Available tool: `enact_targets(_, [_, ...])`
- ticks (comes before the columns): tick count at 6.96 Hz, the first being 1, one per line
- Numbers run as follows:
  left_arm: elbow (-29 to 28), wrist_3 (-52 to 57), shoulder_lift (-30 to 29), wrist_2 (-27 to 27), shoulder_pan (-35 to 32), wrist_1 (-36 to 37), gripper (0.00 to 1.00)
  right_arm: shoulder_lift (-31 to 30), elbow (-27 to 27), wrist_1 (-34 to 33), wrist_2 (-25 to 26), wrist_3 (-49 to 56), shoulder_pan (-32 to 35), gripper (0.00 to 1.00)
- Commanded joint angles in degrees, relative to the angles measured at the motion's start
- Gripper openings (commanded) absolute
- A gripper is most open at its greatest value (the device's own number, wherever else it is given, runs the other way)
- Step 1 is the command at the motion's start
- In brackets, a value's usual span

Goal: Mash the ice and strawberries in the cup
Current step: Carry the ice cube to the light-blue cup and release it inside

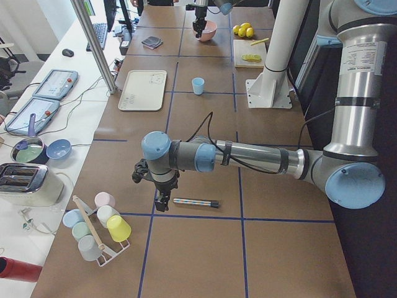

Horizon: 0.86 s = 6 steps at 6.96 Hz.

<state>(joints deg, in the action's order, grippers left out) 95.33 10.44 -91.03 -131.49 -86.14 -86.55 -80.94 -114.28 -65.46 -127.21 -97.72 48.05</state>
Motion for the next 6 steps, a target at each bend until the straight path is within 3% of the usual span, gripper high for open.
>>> enact_targets(1, [-0.1, 0.0, 0.1, 0.0, 0.0, 0.1, 1.0, 15.6, 8.2, 0.0, 3.8, -10.2, -8.0, 0.02])
enact_targets(2, [-0.1, 0.0, 0.1, 0.0, 0.0, 0.1, 1.0, 22.5, 14.4, 0.0, 12.2, -12.6, -13.3, 0.02])
enact_targets(3, [-0.1, 0.0, 0.6, 0.0, 0.0, 0.1, 1.0, 25.8, 18.1, 0.0, 15.1, -13.1, -15.4, 0.03])
enact_targets(6, [-0.1, -0.2, 0.9, -0.1, 0.0, 0.1, 1.0, 27.3, 18.9, 0.0, 15.5, -13.4, -16.5, 0.05])
